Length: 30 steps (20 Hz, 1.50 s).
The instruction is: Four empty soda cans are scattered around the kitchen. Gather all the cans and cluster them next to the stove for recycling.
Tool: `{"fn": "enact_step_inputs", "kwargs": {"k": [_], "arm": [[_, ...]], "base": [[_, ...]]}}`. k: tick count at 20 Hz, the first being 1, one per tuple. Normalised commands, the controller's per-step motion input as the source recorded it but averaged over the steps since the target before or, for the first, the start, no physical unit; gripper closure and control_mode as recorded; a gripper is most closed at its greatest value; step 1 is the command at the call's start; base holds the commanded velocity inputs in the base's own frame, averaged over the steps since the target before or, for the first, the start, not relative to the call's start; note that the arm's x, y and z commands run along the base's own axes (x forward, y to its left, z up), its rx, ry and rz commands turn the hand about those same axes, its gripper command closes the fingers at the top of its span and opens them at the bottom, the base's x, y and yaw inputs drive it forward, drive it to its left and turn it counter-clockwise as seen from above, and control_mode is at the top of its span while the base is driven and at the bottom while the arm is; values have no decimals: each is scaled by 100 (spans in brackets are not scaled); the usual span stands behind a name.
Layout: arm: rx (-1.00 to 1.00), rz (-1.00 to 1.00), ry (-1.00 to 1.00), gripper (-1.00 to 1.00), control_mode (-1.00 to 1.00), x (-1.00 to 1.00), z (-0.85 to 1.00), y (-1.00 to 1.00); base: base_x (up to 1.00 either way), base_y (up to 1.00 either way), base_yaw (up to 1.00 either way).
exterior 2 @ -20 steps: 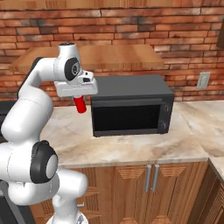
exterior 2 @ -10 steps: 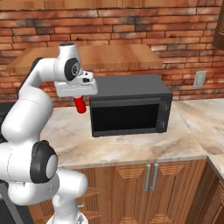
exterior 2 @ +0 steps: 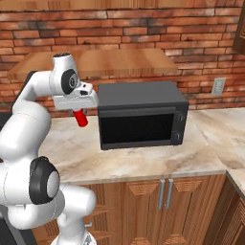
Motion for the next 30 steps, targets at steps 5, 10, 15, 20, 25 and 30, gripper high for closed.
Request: {"fn": "enact_step_inputs", "kwargs": {"k": [5,10,15,20,25,30], "arm": [[0,-4,-9,100,-100,-15,-8,17],[0,-3,-7,100,-100,-12,-14,18],[0,0,-3,100,-100,-5,-21,18],[1,0,-1,100,-100,0,-21,19],[5,0,2,100,-100,0,-22,15],[4,1,1,100,-100,0,-28,18]], "base": [[0,0,0],[0,0,0],[0,0,0],[0,0,0],[0,0,0],[0,0,0]]}}
